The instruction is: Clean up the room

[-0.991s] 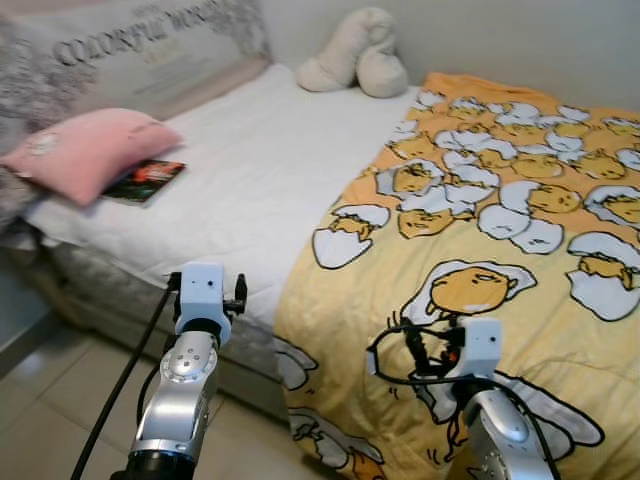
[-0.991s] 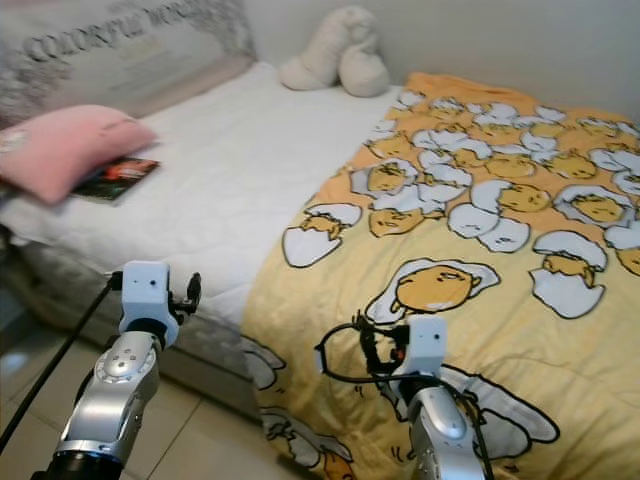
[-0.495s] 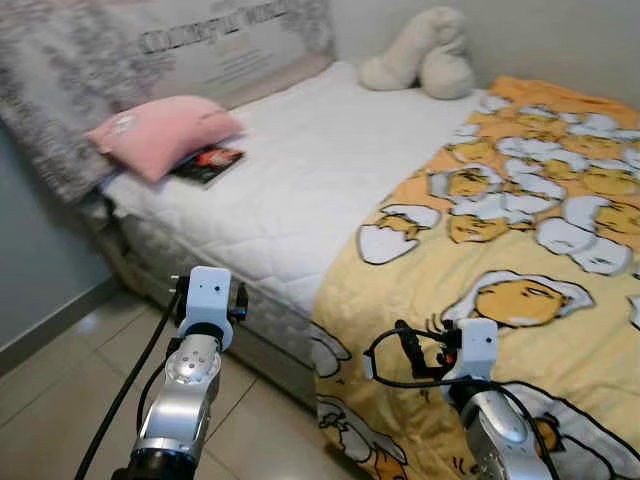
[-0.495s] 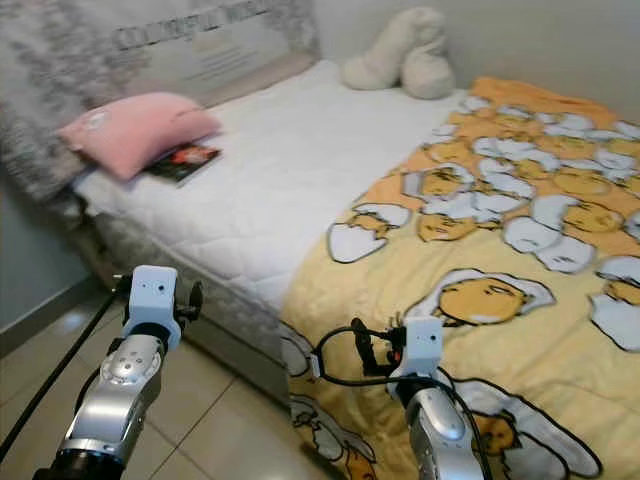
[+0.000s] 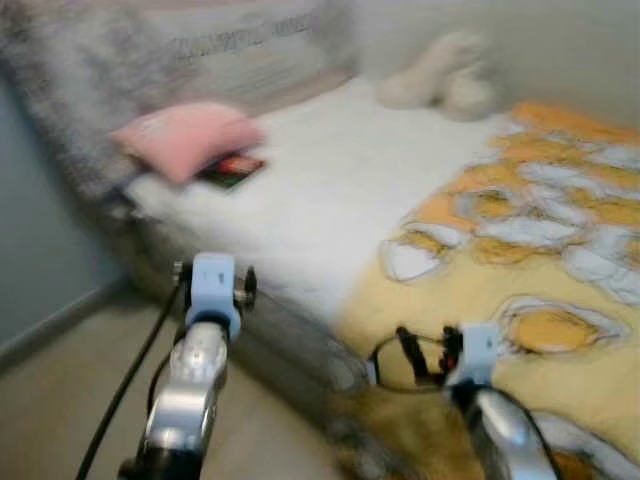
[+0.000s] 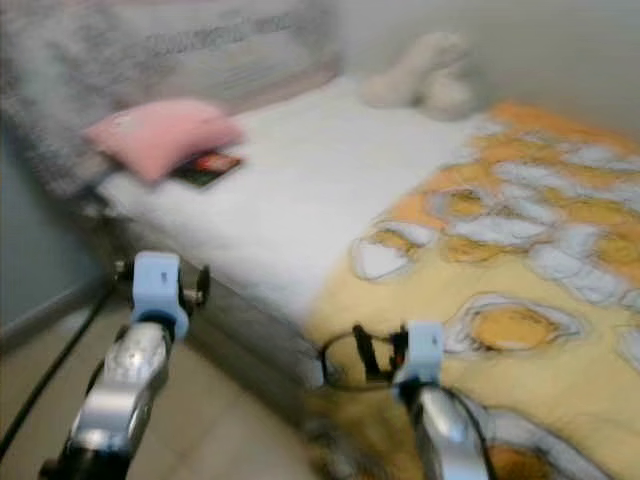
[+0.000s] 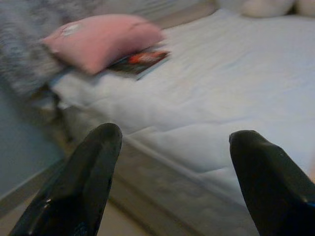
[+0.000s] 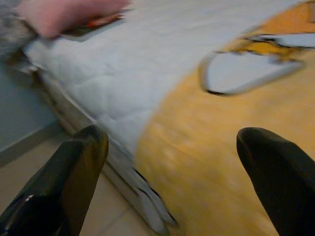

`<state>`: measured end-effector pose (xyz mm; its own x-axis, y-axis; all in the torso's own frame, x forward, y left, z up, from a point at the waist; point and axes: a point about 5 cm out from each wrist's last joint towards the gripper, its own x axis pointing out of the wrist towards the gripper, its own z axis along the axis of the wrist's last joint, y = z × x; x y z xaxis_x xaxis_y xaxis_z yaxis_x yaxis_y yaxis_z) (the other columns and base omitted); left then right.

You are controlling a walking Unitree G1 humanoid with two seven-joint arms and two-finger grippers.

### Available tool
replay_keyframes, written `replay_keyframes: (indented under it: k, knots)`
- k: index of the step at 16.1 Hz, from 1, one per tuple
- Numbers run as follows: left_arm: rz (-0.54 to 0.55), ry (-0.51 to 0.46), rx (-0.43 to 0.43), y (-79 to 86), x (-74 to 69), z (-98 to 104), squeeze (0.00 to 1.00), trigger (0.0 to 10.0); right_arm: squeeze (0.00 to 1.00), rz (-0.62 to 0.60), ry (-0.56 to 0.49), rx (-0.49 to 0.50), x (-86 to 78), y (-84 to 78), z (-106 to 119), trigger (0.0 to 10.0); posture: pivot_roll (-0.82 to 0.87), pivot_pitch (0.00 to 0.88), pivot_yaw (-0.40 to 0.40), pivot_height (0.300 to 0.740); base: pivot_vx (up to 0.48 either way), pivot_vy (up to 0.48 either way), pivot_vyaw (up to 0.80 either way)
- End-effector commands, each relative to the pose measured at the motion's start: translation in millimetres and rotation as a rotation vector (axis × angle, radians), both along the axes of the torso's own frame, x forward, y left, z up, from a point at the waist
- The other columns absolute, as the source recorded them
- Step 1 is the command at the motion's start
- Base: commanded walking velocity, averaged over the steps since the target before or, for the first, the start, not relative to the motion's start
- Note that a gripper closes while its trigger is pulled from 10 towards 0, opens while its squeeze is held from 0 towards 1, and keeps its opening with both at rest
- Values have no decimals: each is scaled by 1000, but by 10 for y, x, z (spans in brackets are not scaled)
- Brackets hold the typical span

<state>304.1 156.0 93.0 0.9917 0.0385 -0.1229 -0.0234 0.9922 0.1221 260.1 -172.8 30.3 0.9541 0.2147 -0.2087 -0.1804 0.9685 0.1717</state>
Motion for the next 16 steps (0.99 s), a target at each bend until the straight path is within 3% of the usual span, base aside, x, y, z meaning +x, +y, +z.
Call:
replay_keyframes:
  k: [1,2,4,6,8,11,13,16]
  knots:
    - [10,0,9,72,-15,-9,0,10000,0,-8,-23,9,63,10,65,10000,142,0,41,740,420,0,513]
    - [4,4,-2,74,-19,-25,0,10000,0,-15,-28,6,69,-10,75,10000,140,0,42,740,398,0,513]
    - [-22,47,136,53,-8,-95,0,10000,0,-28,-26,-1,71,-47,69,10000,136,0,39,740,0,0,509]
    - [3,15,44,39,65,-59,0,10000,0,5,-27,17,118,68,65,10000,146,0,34,740,0,0,509]
    - [-1,2,68,24,71,-24,0,10000,0,21,-34,24,147,110,87,10000,153,0,31,740,0,0,513]
    - [19,-7,100,5,74,-4,0,10000,0,22,-33,27,182,105,98,10000,156,0,32,740,0,-480,510]
    - [38,1,207,14,114,2,0,10000,0,6,-37,28,208,68,110,10000,156,0,30,740,0,-480,513]
    - [13,-5,160,-46,126,8,0,10000,0,7,-43,22,213,53,123,10000,147,0,30,740,0,-467,510]
